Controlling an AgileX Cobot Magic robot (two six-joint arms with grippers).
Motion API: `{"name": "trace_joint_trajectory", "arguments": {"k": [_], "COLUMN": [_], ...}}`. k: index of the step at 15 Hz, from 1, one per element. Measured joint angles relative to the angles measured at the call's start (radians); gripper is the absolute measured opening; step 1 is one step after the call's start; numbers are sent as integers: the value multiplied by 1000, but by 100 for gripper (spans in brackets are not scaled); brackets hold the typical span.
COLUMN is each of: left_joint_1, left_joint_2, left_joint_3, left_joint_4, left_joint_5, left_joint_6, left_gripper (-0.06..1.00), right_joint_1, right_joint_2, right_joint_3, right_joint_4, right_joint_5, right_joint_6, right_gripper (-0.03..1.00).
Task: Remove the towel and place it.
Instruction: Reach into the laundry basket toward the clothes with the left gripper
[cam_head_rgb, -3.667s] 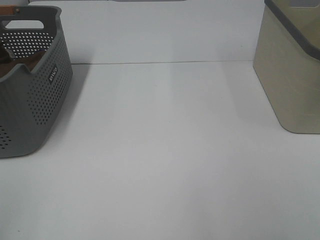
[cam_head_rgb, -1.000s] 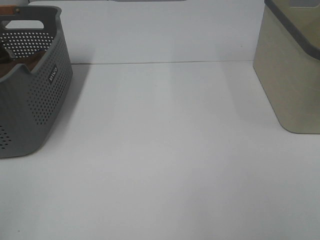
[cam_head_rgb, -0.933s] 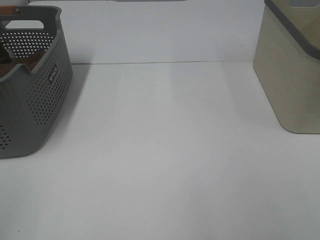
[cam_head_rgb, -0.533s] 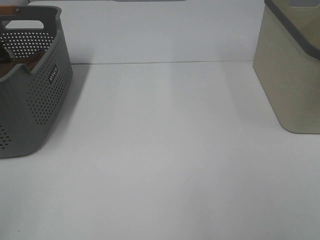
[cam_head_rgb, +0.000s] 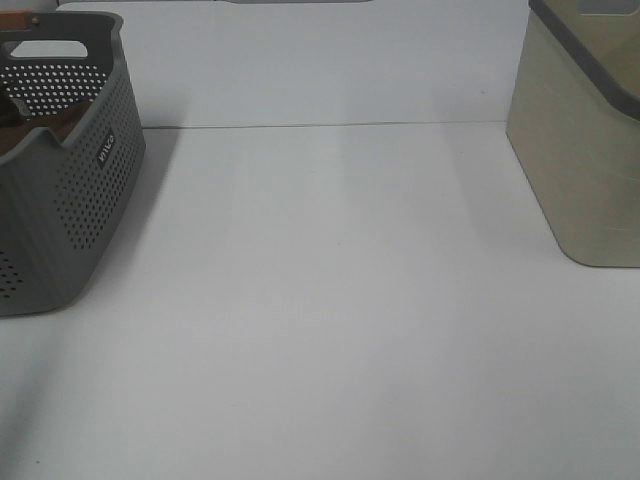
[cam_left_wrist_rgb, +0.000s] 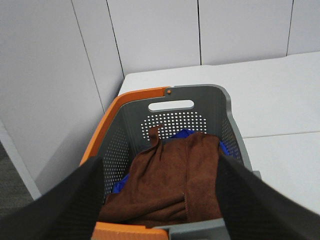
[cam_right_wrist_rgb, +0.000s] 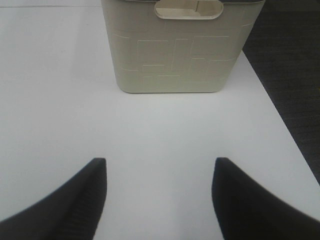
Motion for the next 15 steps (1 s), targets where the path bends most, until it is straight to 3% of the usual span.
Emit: {"name": "trace_joint_trajectory", "arguments": {"k": [3, 6, 10, 15], "left_joint_1": [0, 0, 0, 14], "left_joint_2": [338, 673, 1110, 1492], "left_joint_3": [-150, -376, -748, -1154], "left_joint_4": [8, 8, 20, 71], "left_joint_5": [-26, 22, 170, 324], "left_joint_6": [-78, -132, -147, -172], "left_gripper": [62, 62, 62, 62], "right_joint_1": [0, 0, 0, 0], "right_joint_2": [0, 0, 0, 0], "right_joint_3": [0, 0, 0, 0], "right_joint_4": [0, 1, 1, 1], "right_joint_5": [0, 0, 0, 0], "right_joint_6": [0, 0, 0, 0], "right_gripper": [59, 59, 59, 59]}}
